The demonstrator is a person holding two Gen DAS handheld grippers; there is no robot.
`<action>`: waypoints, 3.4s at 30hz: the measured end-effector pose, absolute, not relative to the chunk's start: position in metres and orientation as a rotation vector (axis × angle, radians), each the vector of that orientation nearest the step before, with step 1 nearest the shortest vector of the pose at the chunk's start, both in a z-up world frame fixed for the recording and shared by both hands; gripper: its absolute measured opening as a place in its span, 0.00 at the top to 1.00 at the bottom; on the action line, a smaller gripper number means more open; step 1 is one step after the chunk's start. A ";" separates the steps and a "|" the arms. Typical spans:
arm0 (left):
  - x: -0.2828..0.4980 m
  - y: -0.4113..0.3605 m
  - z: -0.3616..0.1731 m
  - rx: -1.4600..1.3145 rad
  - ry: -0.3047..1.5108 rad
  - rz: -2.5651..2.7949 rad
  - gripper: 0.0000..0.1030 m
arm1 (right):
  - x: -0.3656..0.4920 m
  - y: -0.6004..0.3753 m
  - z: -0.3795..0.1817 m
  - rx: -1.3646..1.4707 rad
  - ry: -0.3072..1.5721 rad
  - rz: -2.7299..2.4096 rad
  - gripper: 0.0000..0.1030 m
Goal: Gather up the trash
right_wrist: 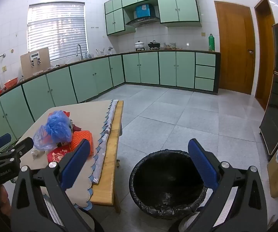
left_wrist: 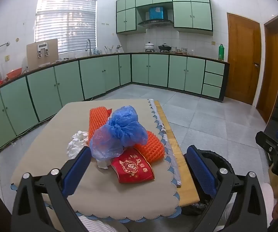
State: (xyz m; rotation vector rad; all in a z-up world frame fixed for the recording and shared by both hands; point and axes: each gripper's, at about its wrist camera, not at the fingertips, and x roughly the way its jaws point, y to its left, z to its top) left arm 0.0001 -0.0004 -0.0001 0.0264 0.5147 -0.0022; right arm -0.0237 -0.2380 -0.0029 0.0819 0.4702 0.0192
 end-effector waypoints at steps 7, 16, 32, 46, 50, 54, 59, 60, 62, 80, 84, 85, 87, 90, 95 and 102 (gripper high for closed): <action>0.001 -0.001 0.000 0.020 0.512 -0.002 0.06 | -0.024 -0.238 -0.004 0.086 0.468 0.016 0.05; 0.002 0.000 0.005 0.018 0.507 -0.002 0.06 | -0.024 -0.238 -0.001 0.092 0.464 0.018 0.05; 0.000 0.000 0.004 0.015 0.500 0.000 0.06 | -0.024 -0.240 -0.002 0.097 0.464 0.019 0.05; 0.001 0.002 0.009 0.012 0.496 0.002 0.06 | -0.024 -0.240 -0.002 0.099 0.462 0.019 0.05; 0.000 0.002 0.008 0.013 0.496 0.003 0.06 | -0.024 -0.240 -0.002 0.098 0.463 0.019 0.05; 0.000 0.002 0.009 0.014 0.496 0.002 0.06 | -0.025 -0.241 -0.002 0.100 0.462 0.018 0.05; 0.000 0.002 0.008 0.013 0.496 0.002 0.06 | -0.026 -0.242 -0.001 0.100 0.461 0.018 0.05; 0.000 0.002 0.008 0.013 0.495 0.001 0.06 | -0.026 -0.243 -0.001 0.099 0.460 0.017 0.05; 0.000 0.002 0.009 0.014 0.495 0.002 0.06 | -0.025 -0.243 -0.001 0.101 0.461 0.018 0.05; 0.000 0.002 0.009 0.012 0.496 0.002 0.06 | -0.023 -0.242 -0.002 0.103 0.461 0.019 0.05; 0.000 0.002 0.009 0.013 0.497 0.003 0.06 | -0.023 -0.243 -0.001 0.103 0.462 0.019 0.05; 0.001 0.002 0.009 0.013 0.498 0.002 0.06 | -0.023 -0.243 -0.001 0.104 0.462 0.019 0.05; 0.002 0.002 0.009 0.013 0.501 0.004 0.06 | -0.023 -0.243 0.000 0.103 0.464 0.018 0.05; 0.006 0.002 0.005 0.011 0.505 0.005 0.06 | -0.022 -0.243 0.000 0.103 0.467 0.017 0.05; 0.009 0.005 0.000 0.013 0.505 0.015 0.06 | -0.017 -0.242 -0.001 0.105 0.470 0.017 0.05; 0.018 0.047 0.000 0.000 0.484 0.112 0.06 | 0.002 -0.219 -0.008 0.104 0.456 0.073 0.05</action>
